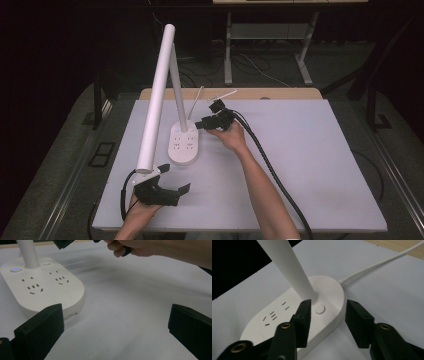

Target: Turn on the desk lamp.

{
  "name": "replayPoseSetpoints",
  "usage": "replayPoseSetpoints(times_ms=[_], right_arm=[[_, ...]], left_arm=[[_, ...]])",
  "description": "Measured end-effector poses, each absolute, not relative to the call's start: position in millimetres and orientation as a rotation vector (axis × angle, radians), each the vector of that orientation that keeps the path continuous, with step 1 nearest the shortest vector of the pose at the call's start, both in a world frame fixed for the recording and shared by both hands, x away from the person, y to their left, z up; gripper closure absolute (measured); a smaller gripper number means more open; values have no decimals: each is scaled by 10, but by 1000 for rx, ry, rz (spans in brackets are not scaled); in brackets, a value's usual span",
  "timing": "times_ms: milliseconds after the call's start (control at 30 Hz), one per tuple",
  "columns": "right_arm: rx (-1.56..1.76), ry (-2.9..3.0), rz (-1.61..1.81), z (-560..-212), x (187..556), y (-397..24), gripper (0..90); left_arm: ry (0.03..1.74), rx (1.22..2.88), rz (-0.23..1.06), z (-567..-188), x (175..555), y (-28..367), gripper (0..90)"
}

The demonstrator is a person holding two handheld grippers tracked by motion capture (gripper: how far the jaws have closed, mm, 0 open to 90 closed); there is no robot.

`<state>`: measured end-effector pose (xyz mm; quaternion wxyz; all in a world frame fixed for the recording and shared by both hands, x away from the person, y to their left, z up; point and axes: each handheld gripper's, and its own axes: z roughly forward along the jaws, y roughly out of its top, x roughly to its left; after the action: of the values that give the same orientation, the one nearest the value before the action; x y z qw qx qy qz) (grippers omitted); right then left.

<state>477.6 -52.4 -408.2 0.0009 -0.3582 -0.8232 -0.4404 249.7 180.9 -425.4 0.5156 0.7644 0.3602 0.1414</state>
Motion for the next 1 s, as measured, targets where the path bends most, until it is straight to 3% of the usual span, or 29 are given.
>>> replayPoseSetpoints(times_ms=[333,500,1000], right_arm=[[-1092,-2559,-1409,-4179,4830,-405,812],[-1107,-2542,-1406,-4235,4854,-373,856],[-1127,-2470,-1438,-4390,4894,-330,855]], left_arm=[[870,1825,340,-4247,2501,1832,0],[873,1822,341,-4244,2500,1838,0],[868,1827,339,-4248,2503,1827,0]])
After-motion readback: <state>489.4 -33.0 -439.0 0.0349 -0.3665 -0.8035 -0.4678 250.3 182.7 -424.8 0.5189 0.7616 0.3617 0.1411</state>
